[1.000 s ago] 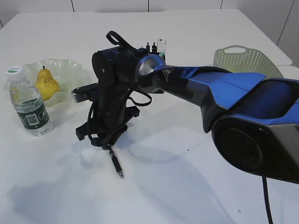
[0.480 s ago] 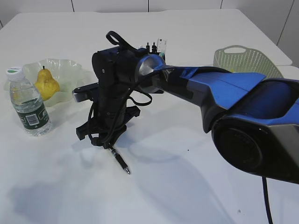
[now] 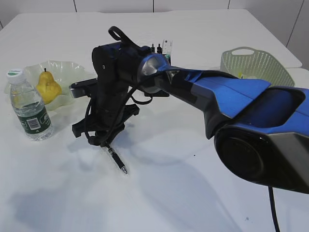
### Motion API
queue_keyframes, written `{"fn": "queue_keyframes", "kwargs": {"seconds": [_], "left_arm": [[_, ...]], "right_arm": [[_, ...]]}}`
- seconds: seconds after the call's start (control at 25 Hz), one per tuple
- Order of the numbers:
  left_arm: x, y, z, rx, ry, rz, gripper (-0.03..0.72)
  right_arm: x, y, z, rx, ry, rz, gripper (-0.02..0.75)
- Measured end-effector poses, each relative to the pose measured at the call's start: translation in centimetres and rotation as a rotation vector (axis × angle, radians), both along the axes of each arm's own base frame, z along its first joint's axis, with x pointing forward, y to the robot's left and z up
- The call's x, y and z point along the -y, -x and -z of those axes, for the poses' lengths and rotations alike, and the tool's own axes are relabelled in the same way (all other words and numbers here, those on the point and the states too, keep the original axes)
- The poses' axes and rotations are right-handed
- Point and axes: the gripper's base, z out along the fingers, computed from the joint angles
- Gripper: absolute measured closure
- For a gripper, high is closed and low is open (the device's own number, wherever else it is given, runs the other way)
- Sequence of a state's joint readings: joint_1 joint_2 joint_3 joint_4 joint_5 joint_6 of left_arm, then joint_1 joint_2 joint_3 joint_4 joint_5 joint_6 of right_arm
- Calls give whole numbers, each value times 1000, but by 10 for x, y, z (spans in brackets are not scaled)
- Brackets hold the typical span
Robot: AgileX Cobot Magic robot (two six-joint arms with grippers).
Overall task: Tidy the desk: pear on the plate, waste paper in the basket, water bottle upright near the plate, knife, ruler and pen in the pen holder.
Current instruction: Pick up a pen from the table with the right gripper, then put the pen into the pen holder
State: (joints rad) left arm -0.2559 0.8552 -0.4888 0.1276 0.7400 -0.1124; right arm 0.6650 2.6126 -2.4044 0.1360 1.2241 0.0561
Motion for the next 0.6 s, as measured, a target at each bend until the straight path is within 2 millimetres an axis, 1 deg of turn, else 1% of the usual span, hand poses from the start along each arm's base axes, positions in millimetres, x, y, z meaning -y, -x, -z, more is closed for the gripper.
{"fn": "queue_keyframes", "kwargs": {"seconds": [0.12,0.28,0.36,0.6], "left_arm": [[0,0,0,0,-2,0,451],[0,0,0,0,-2,0,451],[0,0,0,0,-2,0,451],[0,0,0,1,-3,1,451]], "right_arm": [[-2,-1,-5,12,-16,1,603],[-2,-1,-6,13,-17,0,614],[-1,-1,-11,21,-23,0,615],[3,0,-49,95,-35,-3,615]]}}
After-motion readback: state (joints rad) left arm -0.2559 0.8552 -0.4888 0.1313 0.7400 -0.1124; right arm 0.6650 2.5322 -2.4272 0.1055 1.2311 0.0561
